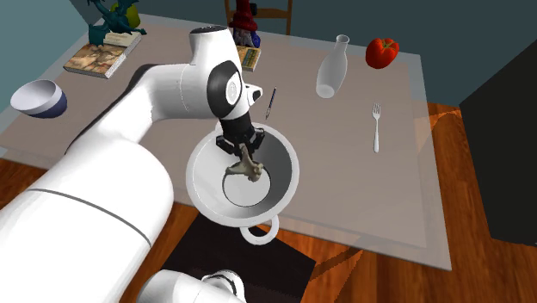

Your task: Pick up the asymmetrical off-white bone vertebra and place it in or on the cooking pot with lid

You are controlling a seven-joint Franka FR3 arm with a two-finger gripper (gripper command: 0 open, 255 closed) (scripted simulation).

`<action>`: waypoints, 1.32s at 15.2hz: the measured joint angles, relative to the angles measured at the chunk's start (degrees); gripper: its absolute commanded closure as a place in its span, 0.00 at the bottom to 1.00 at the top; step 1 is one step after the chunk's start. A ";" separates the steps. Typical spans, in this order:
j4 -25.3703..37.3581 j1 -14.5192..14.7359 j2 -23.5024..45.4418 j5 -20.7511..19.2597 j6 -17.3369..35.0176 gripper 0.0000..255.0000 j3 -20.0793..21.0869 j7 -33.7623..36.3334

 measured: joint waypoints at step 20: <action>7.97 0.15 1.78 0.10 -6.23 0.00 0.62 0.17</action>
